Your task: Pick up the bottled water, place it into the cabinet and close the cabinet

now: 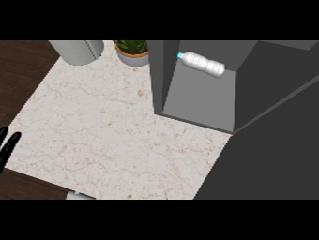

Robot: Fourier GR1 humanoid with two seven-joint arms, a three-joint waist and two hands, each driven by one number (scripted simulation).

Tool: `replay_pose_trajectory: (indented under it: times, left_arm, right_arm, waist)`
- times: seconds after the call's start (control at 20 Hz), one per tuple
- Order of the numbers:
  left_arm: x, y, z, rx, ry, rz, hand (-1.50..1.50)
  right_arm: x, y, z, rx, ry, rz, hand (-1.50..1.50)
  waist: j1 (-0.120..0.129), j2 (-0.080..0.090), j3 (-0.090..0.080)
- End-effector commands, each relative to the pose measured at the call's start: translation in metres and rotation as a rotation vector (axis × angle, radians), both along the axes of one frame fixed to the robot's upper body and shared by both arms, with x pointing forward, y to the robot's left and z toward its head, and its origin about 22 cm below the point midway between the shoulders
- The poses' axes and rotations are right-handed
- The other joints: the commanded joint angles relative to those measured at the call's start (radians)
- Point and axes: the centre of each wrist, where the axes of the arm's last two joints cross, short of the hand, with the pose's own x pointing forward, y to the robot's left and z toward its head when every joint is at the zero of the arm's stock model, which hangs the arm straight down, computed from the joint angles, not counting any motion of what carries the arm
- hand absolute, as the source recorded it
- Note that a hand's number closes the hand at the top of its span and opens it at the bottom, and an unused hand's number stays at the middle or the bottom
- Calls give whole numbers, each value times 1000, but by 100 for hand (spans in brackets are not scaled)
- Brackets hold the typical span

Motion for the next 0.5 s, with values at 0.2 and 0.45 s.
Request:
replay_pose_trajectory:
  times: [0.2,0.45]
  left_arm:
    - [2,4,2,-10,-5,-6,-150]
    - [2,9,3,-1,3,1,-150]
  right_arm:
    - [4,24,8,-91,-36,154,150]
    - [9,27,7,-65,-15,132,150]
  waist:
    - [2,1,-3]
    - [-3,5,-2]
